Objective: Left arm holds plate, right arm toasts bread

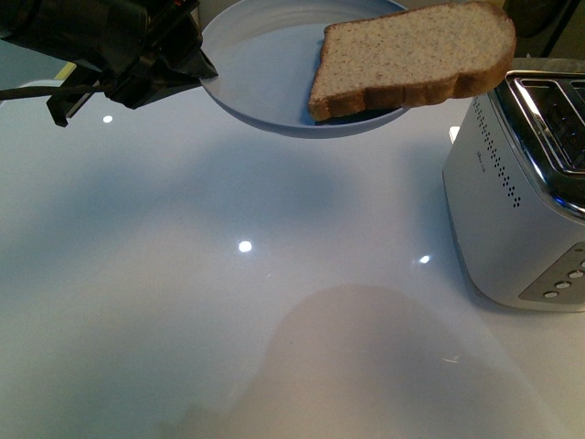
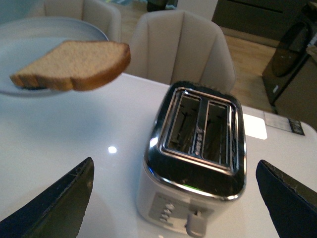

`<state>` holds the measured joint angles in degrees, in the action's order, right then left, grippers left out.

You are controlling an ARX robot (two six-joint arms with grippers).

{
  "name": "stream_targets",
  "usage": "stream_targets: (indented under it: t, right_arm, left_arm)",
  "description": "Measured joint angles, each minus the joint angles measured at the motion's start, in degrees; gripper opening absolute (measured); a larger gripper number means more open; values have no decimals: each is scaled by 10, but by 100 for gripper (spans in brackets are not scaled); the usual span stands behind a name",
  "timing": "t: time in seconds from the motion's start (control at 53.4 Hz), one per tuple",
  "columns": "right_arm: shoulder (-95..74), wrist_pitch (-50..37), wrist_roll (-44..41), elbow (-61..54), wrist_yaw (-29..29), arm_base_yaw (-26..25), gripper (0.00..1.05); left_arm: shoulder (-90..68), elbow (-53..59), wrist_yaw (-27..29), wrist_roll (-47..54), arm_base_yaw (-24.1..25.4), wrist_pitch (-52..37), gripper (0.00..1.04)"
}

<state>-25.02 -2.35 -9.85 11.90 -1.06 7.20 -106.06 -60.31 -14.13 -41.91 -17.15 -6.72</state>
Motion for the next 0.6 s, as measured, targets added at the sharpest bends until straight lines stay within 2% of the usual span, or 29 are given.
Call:
stream_targets:
  t: [0.187, 0.375, 0.6]
  right_arm:
    - [-266, -183, 112, 87, 8, 54, 96]
    - [-419, -224, 217, 161, 11, 83, 96]
    - [-549, -256, 358, 214, 6, 93, 96]
  left_arm:
    - [0, 0, 0, 0, 0, 0, 3]
    - [0, 0, 0, 0, 0, 0, 3]
    - [0, 0, 0, 0, 0, 0, 3]
